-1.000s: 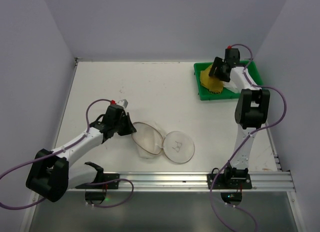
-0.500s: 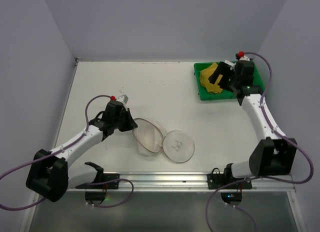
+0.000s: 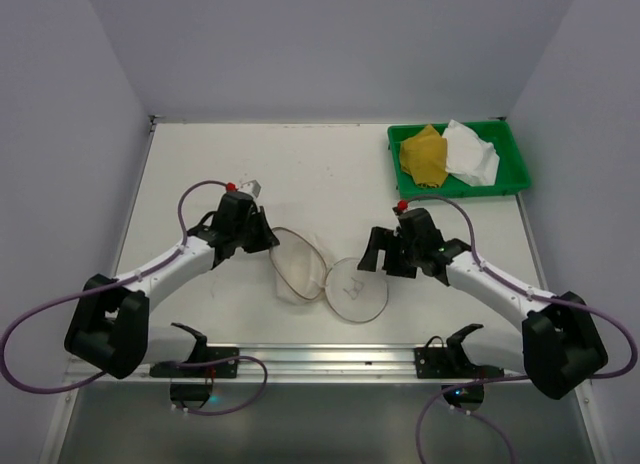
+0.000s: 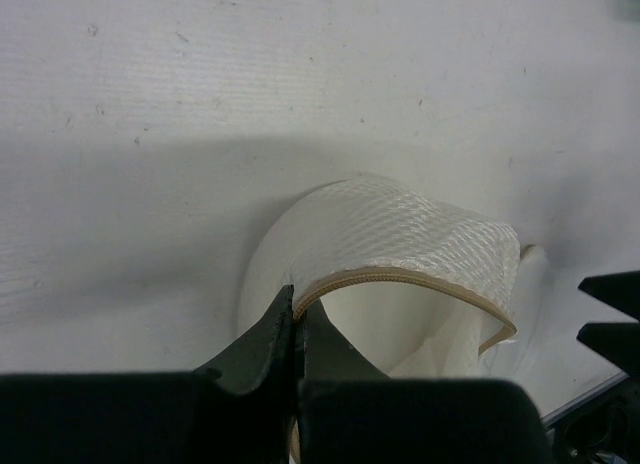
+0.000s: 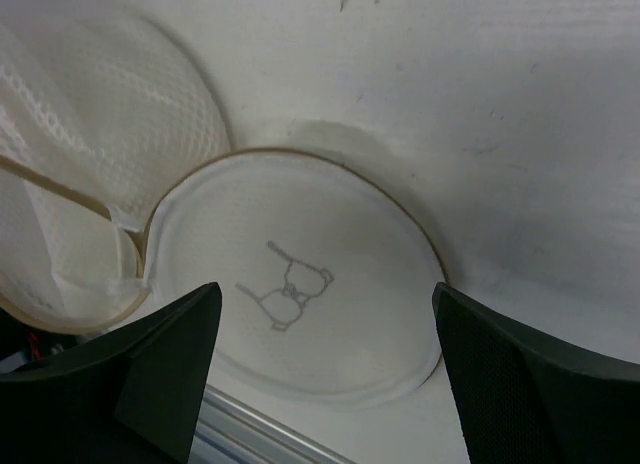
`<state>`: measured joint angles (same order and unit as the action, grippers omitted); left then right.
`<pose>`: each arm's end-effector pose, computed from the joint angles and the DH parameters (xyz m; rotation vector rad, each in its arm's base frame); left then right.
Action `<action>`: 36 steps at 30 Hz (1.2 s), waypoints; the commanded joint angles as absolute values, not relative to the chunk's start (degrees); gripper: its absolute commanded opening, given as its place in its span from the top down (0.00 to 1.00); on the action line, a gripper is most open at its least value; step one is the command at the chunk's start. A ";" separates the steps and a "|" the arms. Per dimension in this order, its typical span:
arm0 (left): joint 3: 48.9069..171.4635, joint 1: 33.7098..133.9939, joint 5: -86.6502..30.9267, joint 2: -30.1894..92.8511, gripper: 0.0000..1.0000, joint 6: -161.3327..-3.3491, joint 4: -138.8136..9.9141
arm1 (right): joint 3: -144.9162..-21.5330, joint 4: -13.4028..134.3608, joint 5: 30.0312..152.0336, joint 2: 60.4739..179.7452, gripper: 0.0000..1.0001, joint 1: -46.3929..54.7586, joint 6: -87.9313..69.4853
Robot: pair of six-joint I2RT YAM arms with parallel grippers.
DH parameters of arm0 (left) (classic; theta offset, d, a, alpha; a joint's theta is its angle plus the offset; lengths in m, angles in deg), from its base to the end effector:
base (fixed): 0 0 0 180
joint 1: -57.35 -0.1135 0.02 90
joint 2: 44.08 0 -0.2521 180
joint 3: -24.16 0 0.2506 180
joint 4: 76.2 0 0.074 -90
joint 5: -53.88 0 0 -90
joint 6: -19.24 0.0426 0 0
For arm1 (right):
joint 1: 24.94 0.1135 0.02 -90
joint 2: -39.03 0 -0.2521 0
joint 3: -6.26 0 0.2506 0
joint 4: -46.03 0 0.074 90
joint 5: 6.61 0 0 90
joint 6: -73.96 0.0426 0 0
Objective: Unzip the laundry bag and remove the bra
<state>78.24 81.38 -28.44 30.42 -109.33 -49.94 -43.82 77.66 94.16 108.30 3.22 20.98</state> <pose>0.2417 -0.1140 0.1844 -0.2486 2.4718 -0.6548 0.2084 0.1206 0.1771 0.1128 2.5746 0.6983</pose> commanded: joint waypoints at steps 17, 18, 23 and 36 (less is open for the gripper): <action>72.30 78.53 -30.50 23.69 1.00 -110.66 -50.30 | -50.64 63.83 104.58 128.75 0.12 5.21 28.88; 70.90 78.62 -29.71 23.17 1.00 -110.84 -50.30 | -52.22 64.53 102.75 131.11 0.12 4.77 28.44; 66.06 78.62 -26.29 21.23 0.99 -112.33 -52.06 | -61.37 68.41 97.47 134.47 0.11 0.72 25.45; 64.21 78.71 -22.59 26.32 0.96 -115.50 -58.30 | -58.13 80.35 81.55 123.67 0.13 0.81 18.59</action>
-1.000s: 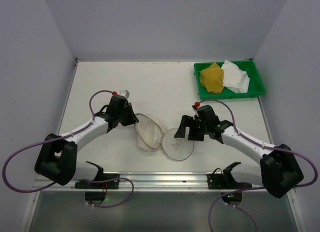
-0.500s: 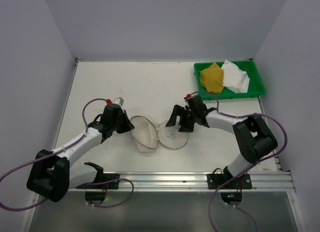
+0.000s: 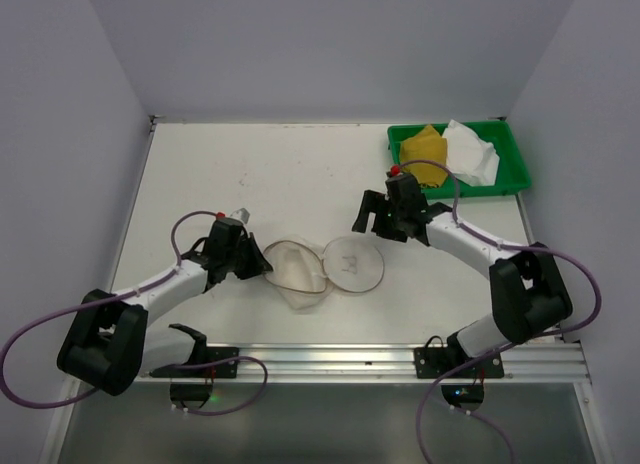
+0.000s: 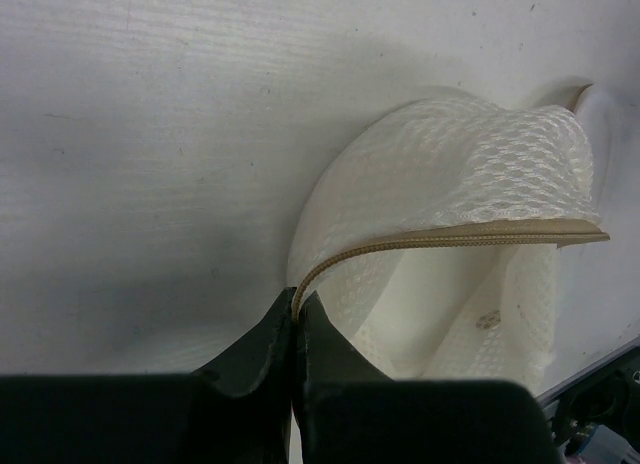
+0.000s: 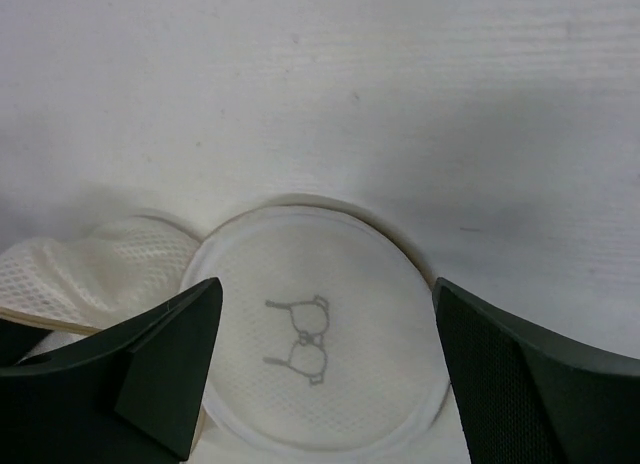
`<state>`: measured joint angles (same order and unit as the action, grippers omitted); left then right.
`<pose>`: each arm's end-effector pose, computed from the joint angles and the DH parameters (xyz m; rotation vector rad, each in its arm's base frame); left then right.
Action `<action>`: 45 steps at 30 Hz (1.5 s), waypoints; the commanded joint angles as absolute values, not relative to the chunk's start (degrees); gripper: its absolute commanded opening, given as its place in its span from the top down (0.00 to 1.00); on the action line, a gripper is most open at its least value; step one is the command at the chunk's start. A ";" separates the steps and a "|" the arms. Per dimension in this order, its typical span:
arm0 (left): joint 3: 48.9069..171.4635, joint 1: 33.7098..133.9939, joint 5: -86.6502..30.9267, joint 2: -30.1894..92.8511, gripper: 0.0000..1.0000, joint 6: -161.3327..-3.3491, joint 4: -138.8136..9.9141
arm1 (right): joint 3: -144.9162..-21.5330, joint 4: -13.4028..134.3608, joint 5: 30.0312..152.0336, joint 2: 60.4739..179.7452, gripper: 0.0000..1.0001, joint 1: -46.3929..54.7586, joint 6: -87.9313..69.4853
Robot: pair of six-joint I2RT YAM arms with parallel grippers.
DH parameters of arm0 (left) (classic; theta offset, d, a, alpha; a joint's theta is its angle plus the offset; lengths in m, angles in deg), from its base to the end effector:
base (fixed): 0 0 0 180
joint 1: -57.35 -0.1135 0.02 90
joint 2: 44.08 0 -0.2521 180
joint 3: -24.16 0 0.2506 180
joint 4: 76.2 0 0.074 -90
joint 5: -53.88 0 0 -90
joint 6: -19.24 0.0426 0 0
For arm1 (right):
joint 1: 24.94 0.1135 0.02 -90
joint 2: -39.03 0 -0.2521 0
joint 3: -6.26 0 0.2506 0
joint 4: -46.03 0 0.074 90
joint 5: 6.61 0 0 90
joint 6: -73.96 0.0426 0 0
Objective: Unzip the laundry bag and remove the bra
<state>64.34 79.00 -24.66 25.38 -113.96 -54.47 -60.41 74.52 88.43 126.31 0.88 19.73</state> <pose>0.2041 -0.0901 0.1370 -0.3924 2.5524 -0.7085 0.2854 0.1422 0.1891 0.1767 2.5056 0.5744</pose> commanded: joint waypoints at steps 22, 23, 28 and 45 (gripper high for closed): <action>63.24 78.71 -24.17 24.57 1.00 -116.20 -57.43 | -50.92 77.11 90.07 129.64 0.59 3.62 23.60; 63.07 78.71 -24.26 24.74 1.00 -116.11 -57.51 | -50.92 77.11 89.46 129.47 0.70 3.62 23.60; 63.06 78.71 -24.35 25.18 1.00 -116.20 -57.60 | -52.23 79.92 85.25 125.52 1.00 3.62 22.64; 68.69 83.80 -24.96 33.35 1.00 -118.92 -61.29 | -61.82 84.68 89.62 102.49 1.00 7.83 14.90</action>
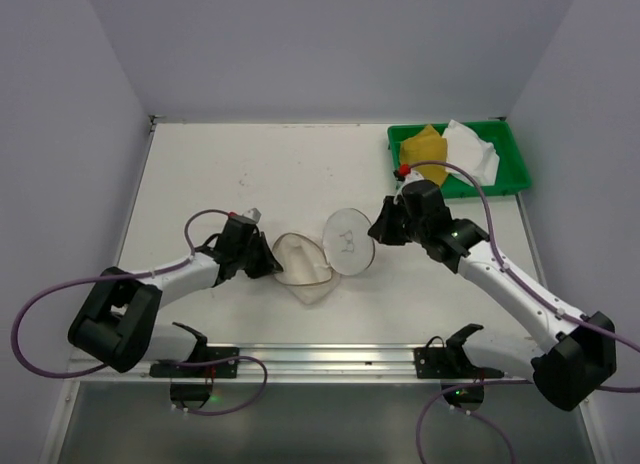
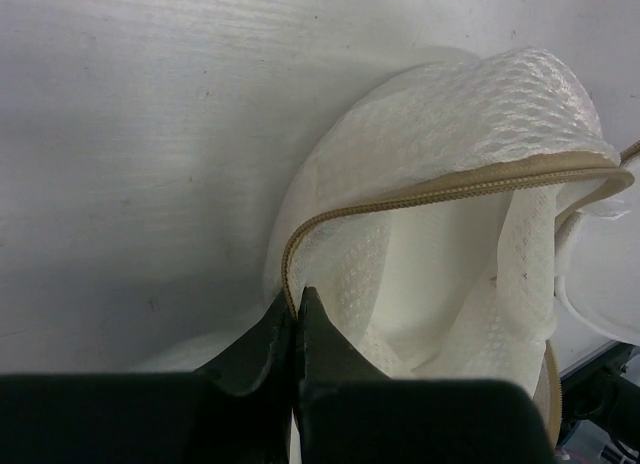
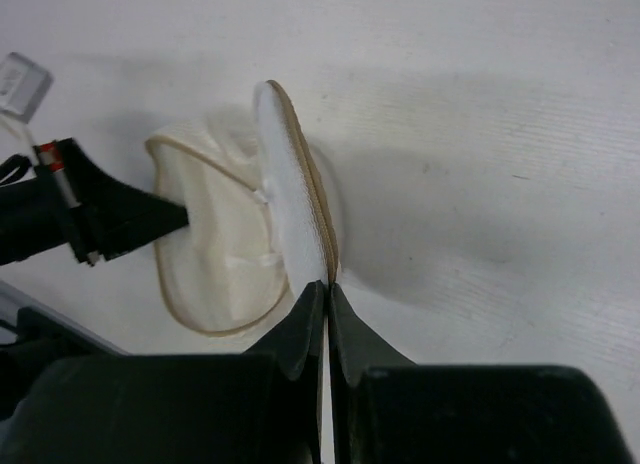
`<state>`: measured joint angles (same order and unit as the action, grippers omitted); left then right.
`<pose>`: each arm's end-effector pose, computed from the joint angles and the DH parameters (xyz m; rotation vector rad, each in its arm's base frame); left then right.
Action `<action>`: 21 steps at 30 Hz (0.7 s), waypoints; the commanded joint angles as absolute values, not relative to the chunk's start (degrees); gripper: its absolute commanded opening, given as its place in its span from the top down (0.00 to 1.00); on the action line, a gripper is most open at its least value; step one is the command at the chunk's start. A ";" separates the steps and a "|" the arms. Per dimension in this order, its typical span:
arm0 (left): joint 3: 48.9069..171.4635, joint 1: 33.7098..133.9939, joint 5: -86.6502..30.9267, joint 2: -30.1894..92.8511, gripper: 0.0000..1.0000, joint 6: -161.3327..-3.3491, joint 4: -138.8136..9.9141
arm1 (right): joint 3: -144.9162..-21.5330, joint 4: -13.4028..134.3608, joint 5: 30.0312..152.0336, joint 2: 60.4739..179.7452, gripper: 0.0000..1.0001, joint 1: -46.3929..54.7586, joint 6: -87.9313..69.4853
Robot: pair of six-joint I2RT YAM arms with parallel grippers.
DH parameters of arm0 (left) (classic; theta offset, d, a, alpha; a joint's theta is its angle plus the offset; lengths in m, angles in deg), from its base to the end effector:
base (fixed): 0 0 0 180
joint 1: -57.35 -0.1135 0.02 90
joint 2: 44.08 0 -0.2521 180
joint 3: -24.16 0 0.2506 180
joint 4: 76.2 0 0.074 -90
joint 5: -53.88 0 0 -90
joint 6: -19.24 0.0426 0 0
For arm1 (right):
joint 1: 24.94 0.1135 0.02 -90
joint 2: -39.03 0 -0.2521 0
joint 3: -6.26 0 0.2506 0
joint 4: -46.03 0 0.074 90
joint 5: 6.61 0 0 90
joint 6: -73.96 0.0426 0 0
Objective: Unzip the laundry bag and remove the bra
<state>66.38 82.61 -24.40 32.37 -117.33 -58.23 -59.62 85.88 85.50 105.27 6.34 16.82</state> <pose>0.2125 -0.1098 0.1262 -0.3947 2.5966 -0.7453 0.2197 0.1353 0.2674 0.0123 2.3518 0.6162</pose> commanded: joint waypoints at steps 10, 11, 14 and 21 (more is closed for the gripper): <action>69.40 87.85 -25.14 37.14 1.00 -121.21 -65.51 | -64.37 74.58 105.27 108.09 1.00 16.01 15.77; 69.31 88.02 -25.05 37.14 1.00 -121.21 -65.51 | -63.85 73.08 105.80 108.81 0.99 16.54 16.47; 68.43 87.94 -24.96 36.79 1.00 -121.65 -66.12 | -61.03 64.83 107.03 112.23 0.98 19.08 19.73; 66.58 88.03 -25.05 35.38 1.00 -122.18 -67.18 | -61.29 55.15 111.60 124.97 0.95 22.87 23.68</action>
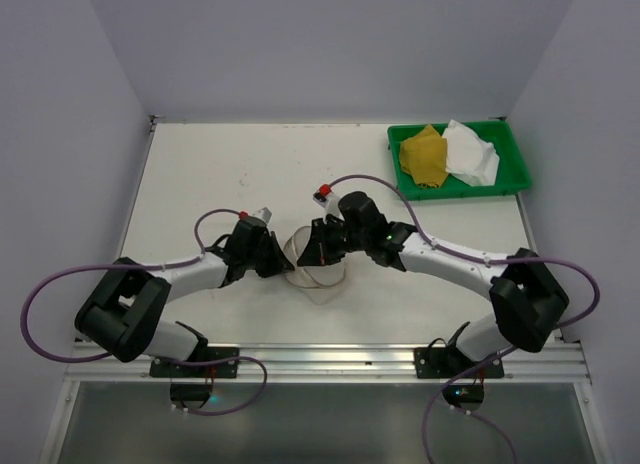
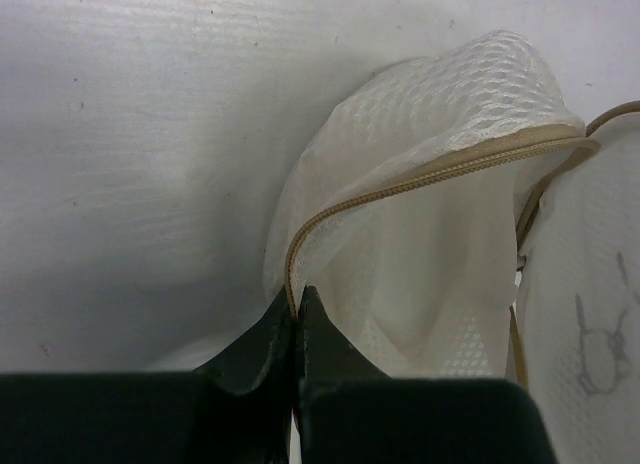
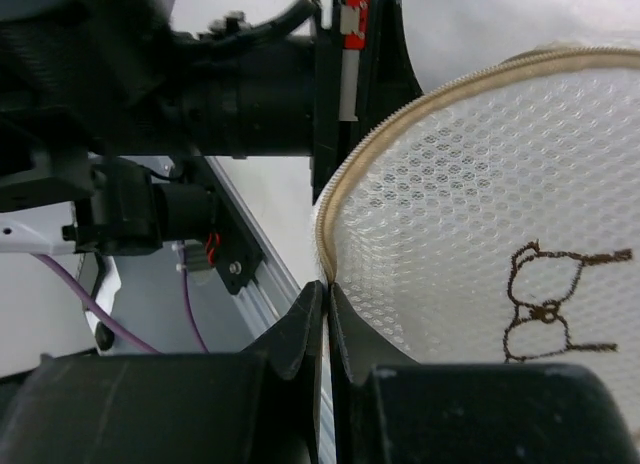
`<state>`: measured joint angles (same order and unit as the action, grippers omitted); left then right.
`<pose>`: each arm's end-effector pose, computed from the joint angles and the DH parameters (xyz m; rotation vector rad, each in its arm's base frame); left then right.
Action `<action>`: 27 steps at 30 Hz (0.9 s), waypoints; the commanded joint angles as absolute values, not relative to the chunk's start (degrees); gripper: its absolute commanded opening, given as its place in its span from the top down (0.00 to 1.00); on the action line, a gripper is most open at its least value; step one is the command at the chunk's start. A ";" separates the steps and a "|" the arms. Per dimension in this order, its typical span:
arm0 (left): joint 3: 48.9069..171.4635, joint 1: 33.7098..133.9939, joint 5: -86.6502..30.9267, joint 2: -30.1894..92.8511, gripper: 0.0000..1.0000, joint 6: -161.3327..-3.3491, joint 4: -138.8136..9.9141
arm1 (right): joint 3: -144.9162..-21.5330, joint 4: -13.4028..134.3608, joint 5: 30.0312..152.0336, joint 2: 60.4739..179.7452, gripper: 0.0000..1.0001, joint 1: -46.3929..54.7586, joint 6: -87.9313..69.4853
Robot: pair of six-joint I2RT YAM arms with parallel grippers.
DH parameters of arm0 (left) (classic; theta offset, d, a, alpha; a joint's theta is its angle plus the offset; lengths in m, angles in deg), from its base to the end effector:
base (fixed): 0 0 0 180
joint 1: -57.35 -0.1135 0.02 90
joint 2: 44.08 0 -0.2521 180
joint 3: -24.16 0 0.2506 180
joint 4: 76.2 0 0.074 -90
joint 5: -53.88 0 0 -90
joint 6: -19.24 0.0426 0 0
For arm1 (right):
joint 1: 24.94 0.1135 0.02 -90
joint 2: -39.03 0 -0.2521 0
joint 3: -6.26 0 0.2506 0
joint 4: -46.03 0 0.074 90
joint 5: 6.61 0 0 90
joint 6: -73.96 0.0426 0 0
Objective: Unzip the laundry bag and remove the bra
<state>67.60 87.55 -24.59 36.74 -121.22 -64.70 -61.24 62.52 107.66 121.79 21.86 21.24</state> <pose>0.2161 -0.1356 0.1230 -0.3599 2.5732 -0.8301 0.2104 0.2496 0.2383 -0.4754 2.3177 1.2516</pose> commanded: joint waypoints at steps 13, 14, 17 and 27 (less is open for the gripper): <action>65.70 87.85 -27.07 28.62 0.82 -121.13 -63.32 | -59.36 46.26 115.38 136.76 0.67 22.96 25.54; 65.70 87.85 -27.85 28.18 0.78 -121.04 -62.79 | -59.18 45.48 115.73 136.94 0.65 22.96 25.71; 65.96 87.76 -29.26 26.85 0.71 -120.33 -59.54 | -59.01 44.86 116.35 136.94 0.59 22.96 25.71; 67.55 86.10 -33.13 21.86 0.45 -117.61 -50.76 | -57.42 44.15 115.74 134.83 0.50 22.96 24.74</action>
